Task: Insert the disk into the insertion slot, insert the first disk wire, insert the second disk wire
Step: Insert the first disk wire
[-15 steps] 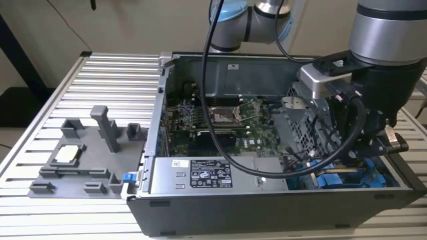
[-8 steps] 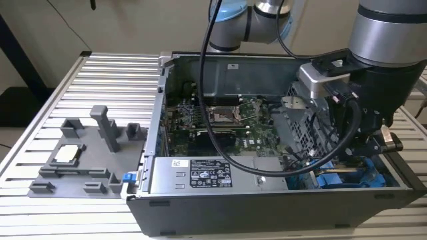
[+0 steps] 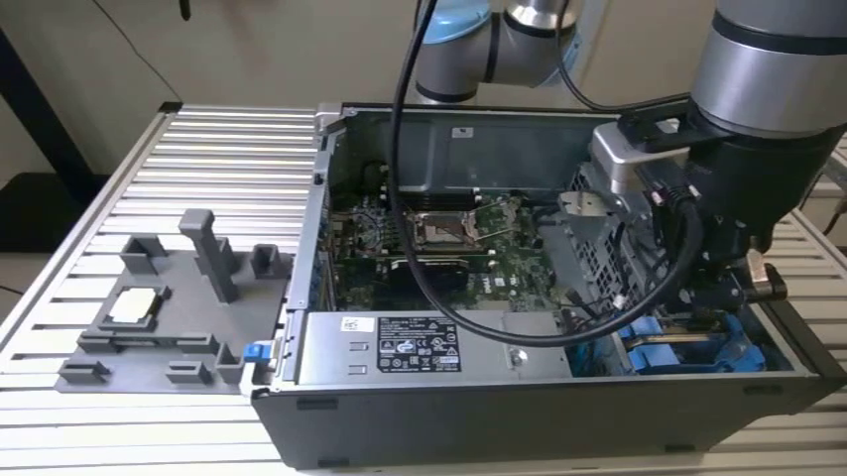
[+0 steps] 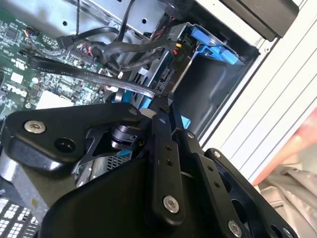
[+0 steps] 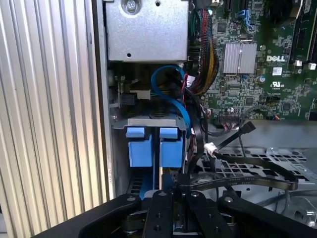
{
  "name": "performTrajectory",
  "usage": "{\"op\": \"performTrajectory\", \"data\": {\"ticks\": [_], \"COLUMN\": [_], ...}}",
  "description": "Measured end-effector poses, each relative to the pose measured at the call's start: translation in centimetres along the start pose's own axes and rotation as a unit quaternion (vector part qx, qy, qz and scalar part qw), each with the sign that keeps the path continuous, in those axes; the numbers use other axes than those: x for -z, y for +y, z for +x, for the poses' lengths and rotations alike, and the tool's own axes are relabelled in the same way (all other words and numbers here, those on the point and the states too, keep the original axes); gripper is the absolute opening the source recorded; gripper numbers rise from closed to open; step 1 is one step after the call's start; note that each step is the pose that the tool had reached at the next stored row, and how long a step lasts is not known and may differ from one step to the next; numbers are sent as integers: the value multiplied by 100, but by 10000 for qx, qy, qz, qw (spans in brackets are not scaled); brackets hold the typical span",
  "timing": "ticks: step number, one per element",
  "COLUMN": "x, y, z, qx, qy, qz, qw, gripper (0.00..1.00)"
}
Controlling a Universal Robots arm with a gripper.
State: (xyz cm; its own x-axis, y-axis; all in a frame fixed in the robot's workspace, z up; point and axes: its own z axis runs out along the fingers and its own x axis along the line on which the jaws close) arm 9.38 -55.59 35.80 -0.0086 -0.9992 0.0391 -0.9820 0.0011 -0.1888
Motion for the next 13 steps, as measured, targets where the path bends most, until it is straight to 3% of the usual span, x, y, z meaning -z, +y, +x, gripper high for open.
{"op": "performTrajectory", "data": {"ticks": [4,6,10,13], "x": [-5,-9,-28,-43], "y": [0,-24,-116,-198], "z": [1,4,5,6], "qx": [-66,-68,-64,-60], "qy": [-146,-162,-161,-159], "qz": [-10,-59,-257,-435], "qw": [9999,9998,9995,9989], "gripper": [16,16,16,16]}}
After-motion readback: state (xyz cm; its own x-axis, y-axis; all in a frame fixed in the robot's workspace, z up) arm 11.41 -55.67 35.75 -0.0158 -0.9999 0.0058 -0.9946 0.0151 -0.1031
